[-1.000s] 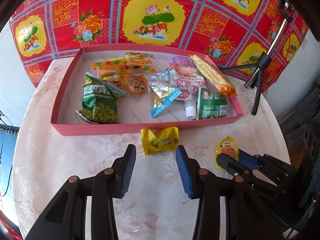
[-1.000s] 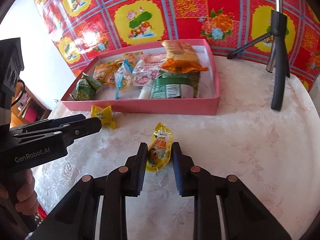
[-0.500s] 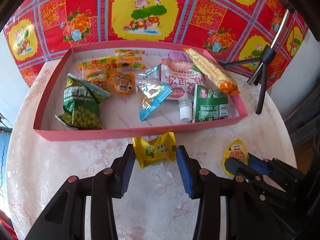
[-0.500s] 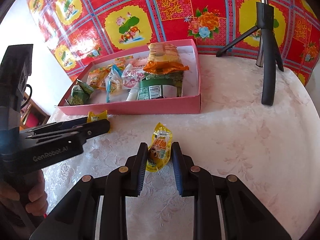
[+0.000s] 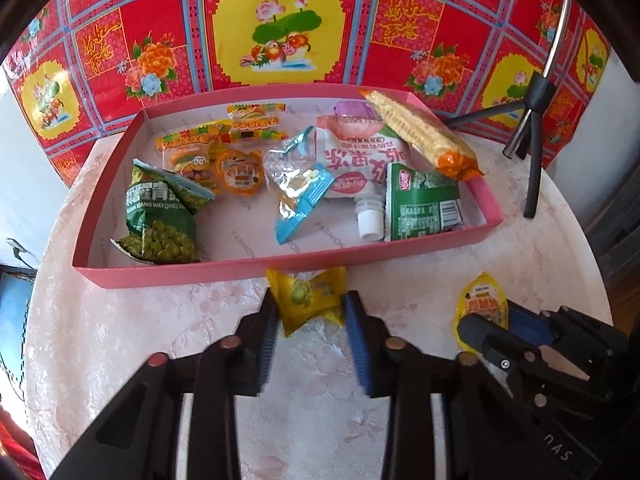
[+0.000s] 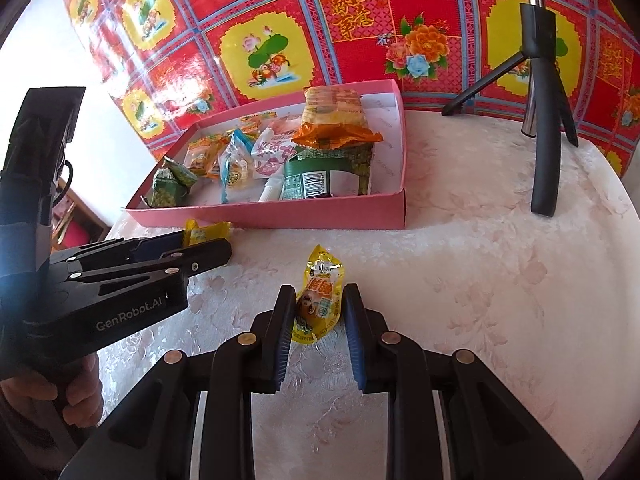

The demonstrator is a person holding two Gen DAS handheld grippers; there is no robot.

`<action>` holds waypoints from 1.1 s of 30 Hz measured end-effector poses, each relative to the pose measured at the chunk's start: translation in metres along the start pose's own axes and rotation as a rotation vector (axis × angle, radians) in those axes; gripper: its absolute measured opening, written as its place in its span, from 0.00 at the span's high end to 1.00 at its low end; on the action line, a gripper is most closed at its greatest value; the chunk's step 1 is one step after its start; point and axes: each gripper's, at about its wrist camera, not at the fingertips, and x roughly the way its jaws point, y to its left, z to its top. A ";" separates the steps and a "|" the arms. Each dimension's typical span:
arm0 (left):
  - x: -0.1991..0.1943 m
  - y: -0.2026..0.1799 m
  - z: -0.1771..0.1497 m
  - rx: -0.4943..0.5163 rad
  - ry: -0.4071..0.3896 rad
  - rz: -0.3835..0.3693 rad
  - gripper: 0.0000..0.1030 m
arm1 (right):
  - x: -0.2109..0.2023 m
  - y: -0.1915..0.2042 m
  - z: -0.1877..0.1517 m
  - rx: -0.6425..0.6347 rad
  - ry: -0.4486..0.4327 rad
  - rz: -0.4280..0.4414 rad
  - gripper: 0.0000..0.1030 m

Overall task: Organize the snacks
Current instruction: 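Grasp the yellow jelly pouch with the right tool while the left tool grasps the yellow candy, then carry the jelly pouch into the box with the right tool while the left tool carries the candy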

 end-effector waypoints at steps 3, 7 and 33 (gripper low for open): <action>-0.003 0.002 0.000 -0.019 0.010 -0.022 0.70 | 0.001 0.000 0.001 -0.017 0.008 0.004 0.75; -0.016 0.001 -0.004 -0.014 -0.016 -0.025 0.71 | 0.002 0.000 0.003 -0.019 0.023 0.011 0.75; -0.050 0.018 0.007 -0.003 -0.123 -0.072 0.71 | -0.030 0.017 0.017 0.011 -0.080 0.005 0.75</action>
